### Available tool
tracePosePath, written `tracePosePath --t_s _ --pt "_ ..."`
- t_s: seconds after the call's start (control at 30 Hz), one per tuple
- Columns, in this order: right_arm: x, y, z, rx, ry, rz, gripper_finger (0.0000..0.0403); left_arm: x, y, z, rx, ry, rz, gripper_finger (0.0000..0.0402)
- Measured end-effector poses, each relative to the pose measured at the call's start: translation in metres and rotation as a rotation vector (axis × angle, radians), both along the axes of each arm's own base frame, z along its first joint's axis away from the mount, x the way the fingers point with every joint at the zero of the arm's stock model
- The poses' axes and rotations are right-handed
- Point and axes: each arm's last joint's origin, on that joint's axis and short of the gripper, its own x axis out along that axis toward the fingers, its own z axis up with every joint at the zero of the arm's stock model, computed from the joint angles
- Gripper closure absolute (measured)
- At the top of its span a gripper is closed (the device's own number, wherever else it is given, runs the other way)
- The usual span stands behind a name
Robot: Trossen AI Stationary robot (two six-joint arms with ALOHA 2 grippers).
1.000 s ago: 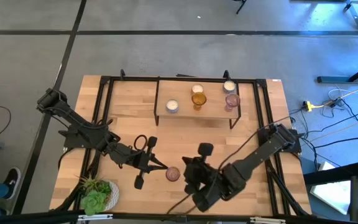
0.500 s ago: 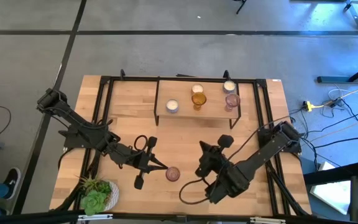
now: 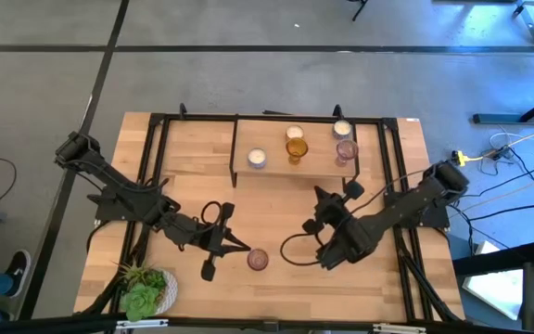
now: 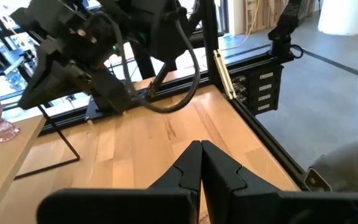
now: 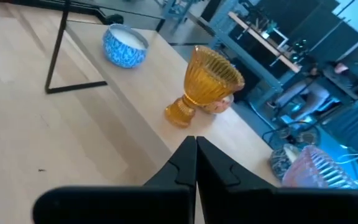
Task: Pick & Place candle stick holders
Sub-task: Put the violet candle holder on the shelf aligned with the light blue candle
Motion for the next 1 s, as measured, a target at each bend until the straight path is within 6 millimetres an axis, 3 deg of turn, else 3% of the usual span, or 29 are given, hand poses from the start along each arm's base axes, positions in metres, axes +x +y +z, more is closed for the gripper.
tracePosePath --t_s 0.17,0.47,0.8,1.0 --pt "-0.004 -0.002 0.008 0.023 -0.040 0.036 0.0398 0.004 0.003 -0.004 0.005 0.012 0.017 0.0397" --pt "-0.001 -0.007 0.023 -0.118 -0.137 0.034 0.0398 0.009 0.004 -0.008 -0.025 0.032 0.026 0.0399" --pt "0.017 -0.020 0.017 0.116 -0.110 -0.026 0.0398 0.005 -0.004 -0.006 -0.041 0.015 -0.020 0.0399" --pt "0.044 -0.012 0.021 0.223 0.018 0.199 0.0398 0.005 -0.004 -0.006 -0.042 0.011 -0.019 0.0398"
